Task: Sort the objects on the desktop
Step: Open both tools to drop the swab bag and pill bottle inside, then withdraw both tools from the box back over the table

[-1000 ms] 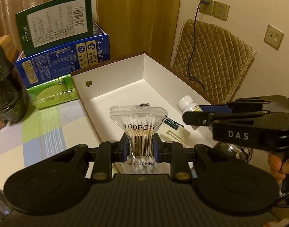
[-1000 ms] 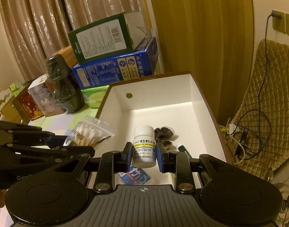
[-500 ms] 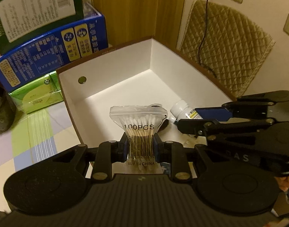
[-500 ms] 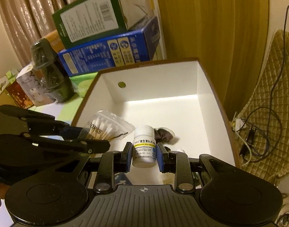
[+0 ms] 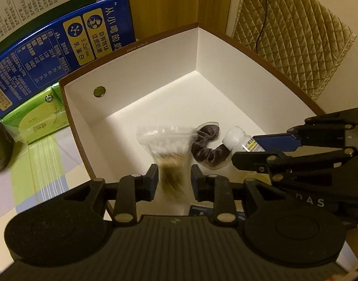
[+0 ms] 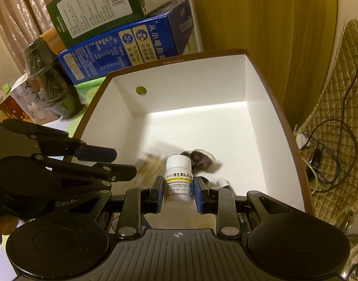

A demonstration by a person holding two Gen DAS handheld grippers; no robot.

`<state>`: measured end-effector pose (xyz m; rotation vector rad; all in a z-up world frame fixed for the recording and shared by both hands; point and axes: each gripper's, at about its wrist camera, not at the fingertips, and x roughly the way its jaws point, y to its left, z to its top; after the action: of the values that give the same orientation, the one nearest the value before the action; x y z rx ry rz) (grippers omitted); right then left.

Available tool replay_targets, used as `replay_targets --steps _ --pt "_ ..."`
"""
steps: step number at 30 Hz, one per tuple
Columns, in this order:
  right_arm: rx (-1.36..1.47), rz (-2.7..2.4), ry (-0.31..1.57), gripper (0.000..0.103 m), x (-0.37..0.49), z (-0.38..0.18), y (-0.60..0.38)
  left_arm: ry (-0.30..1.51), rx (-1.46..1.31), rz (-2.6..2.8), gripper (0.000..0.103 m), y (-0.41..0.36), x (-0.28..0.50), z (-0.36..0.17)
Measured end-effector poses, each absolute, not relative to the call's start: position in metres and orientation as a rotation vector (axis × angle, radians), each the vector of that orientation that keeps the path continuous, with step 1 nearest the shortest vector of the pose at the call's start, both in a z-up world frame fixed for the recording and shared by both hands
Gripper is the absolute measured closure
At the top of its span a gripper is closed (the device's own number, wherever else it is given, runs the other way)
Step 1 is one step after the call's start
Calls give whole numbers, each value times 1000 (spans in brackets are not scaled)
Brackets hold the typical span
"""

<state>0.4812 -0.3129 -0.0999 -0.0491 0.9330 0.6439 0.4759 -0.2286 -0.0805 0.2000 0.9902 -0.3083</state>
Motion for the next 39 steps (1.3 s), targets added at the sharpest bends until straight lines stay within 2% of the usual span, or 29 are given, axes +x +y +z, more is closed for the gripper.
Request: replay_targets --steps 7,18,19,20,25,29,35,37,39 --pt "-60 668 955 79 485 -105 -305 978 210 -300 71 -224 477 -78" --pt "-77 698 981 77 488 -114 -294 973 215 -276 70 -217 477 -75" --pt "-76 693 977 71 487 -114 -295 973 211 -273 70 -216 476 -75" --pt "-80 682 974 61 487 -113 -296 972 209 -270 70 -215 476 -75" --pt "-92 674 951 37 481 -105 -303 965 193 -266 69 -209 472 -70" --pt "-144 679 909 16 469 -93 -307 947 178 -276 63 -209 465 -62" --pt "-172 690 896 3 454 -82 -313 925 171 -293 52 -211 450 -53" --pt "-175 684 890 2 448 -79 -316 922 164 -294 49 -211 445 -50" --pt "-172 676 889 2 443 -76 -320 924 156 -287 40 -210 439 -48"
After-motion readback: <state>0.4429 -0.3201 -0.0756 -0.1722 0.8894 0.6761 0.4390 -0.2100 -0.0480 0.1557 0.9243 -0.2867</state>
